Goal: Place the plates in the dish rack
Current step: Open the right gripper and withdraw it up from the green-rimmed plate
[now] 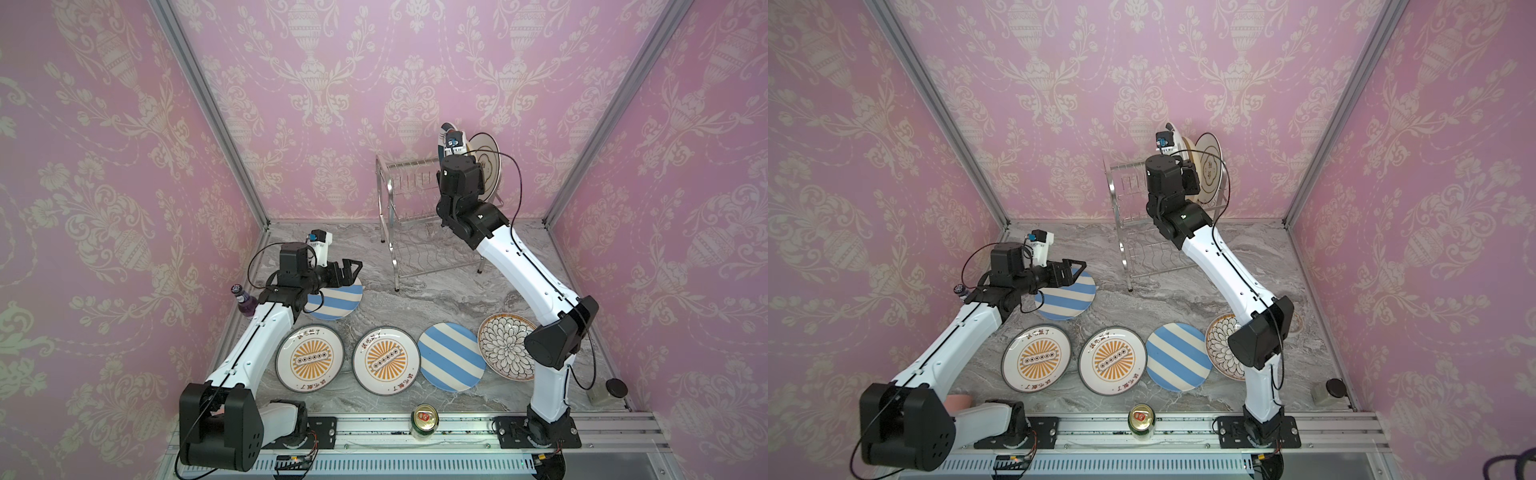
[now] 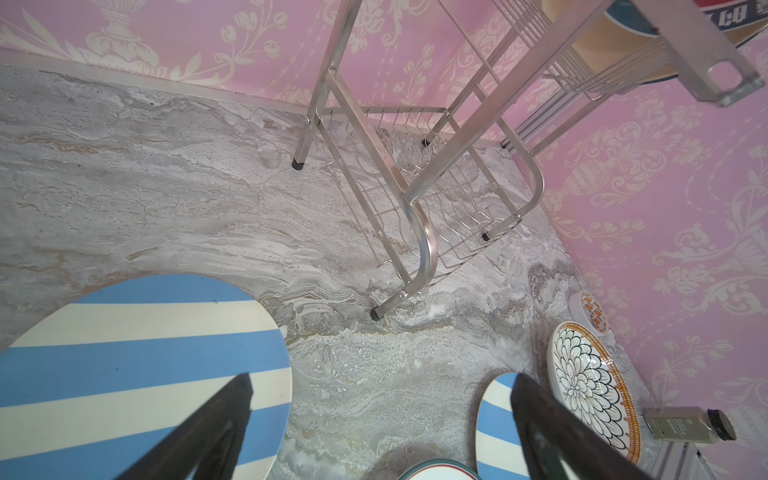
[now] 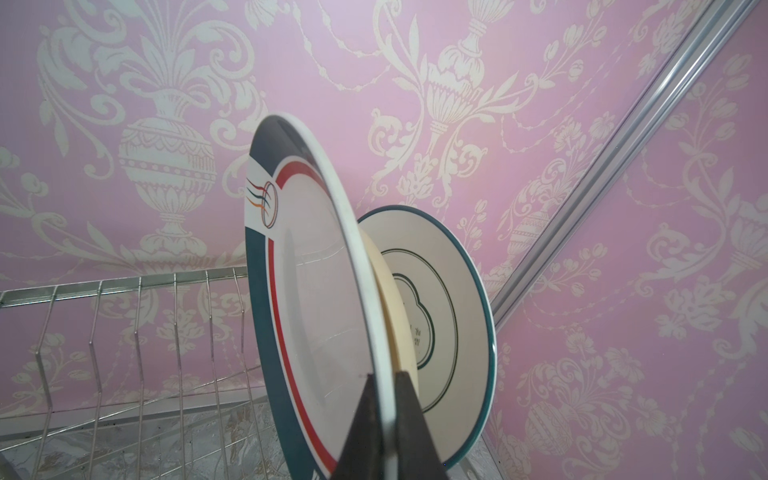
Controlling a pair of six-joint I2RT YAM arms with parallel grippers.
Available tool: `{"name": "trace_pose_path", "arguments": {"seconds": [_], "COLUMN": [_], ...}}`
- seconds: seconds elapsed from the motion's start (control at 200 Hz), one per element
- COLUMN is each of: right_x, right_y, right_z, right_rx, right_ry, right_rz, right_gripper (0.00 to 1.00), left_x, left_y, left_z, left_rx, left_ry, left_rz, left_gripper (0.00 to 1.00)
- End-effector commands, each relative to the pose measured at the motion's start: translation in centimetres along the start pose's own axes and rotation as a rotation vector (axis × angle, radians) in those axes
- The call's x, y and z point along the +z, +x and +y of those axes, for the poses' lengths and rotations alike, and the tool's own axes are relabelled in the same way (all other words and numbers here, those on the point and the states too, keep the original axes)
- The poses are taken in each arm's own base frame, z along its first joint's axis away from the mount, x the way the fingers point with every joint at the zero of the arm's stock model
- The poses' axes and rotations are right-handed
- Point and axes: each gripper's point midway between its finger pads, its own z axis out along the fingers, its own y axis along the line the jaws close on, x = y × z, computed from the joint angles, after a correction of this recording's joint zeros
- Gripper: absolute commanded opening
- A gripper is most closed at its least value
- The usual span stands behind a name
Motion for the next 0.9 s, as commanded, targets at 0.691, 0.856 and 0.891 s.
{"name": "trace_pose_path", "arguments": {"seconds": [0.691,0.856,0.891], "right_x": [2.7,3.0,3.0], "right_y": [3.8,4.2,4.3], "right_z": [1.1,1.3,1.3], "right_rx": [0.082,0.062,0.059], "right_ry": [-0.065,-0.053,-0.055], "right_rz": [0.079,0.092,0.094], "right_gripper": [0.00,0.05,0.07], "left_x": [0.0,-0.1,-0.1], "left_y": [0.4,0.3,0.2], "left_z": [0.3,0.4,0.3], "left_rx": [-0.025,-0.024,-0.020], "left_ry": [0.005,0.001,0.000], "left_rz": [0.001,0.000,-0.001], "left_gripper": [0.99,0.99,0.99]}}
